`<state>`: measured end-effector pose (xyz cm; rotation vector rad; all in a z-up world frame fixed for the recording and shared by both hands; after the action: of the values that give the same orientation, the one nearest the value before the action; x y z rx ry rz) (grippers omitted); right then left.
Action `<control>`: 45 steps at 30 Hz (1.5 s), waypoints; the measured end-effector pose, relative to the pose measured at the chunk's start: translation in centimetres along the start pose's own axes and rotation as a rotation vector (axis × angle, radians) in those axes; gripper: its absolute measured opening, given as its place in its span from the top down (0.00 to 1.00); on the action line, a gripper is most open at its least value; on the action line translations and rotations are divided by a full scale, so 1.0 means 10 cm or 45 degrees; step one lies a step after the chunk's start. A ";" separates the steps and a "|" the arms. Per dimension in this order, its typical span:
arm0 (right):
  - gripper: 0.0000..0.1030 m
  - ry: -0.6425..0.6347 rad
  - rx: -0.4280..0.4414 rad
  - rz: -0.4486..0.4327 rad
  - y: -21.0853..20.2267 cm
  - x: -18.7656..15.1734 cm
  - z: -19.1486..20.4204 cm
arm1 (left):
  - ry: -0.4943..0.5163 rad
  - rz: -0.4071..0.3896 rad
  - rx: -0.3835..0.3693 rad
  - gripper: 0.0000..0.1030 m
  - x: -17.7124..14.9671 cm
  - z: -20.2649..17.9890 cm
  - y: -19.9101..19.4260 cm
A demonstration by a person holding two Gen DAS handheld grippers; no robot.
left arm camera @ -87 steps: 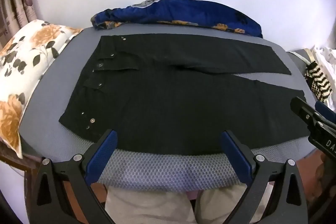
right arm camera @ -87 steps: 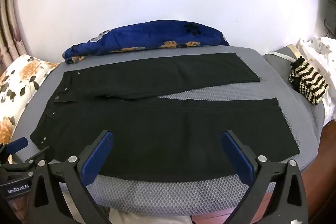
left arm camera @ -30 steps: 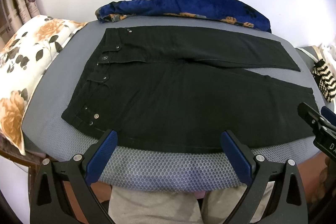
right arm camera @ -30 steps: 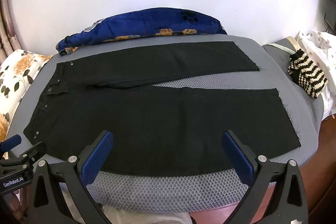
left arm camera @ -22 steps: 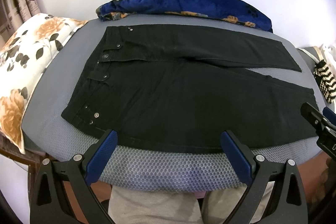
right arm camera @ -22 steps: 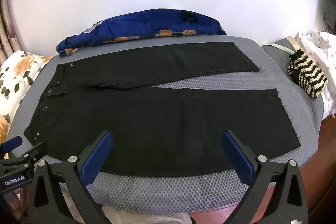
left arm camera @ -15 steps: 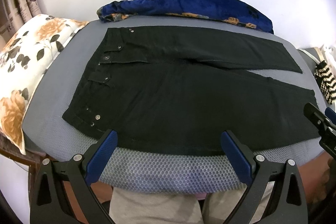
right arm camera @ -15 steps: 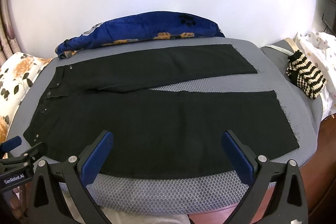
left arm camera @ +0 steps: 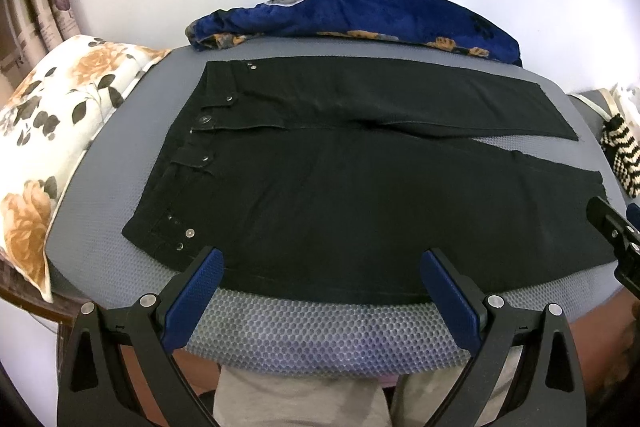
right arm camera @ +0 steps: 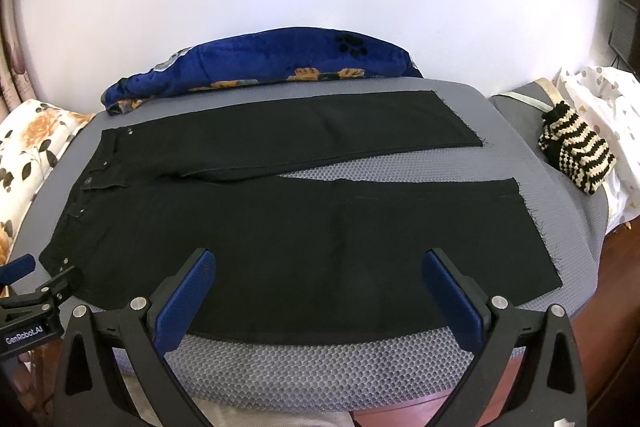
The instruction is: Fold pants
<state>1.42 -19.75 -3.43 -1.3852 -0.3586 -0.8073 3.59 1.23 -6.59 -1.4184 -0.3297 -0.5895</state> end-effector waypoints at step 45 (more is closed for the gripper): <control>0.01 -0.022 0.273 0.347 1.83 0.97 1.15 | -0.708 0.026 -0.701 0.56 1.60 3.07 2.60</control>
<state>23.29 -12.01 -8.14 -1.2083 -0.2549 -0.5170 35.31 29.55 -14.96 -2.1149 -0.6225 -0.2607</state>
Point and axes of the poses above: each gripper's, at about its wrist camera, not at the fingertips, and y roughly the way its jaws point, z to its left, x to its top, the point moved 5 cm from there along y, roughly the way its jaws point, and after that the axes turned 13 degrees about y, right-handed, at the moved point
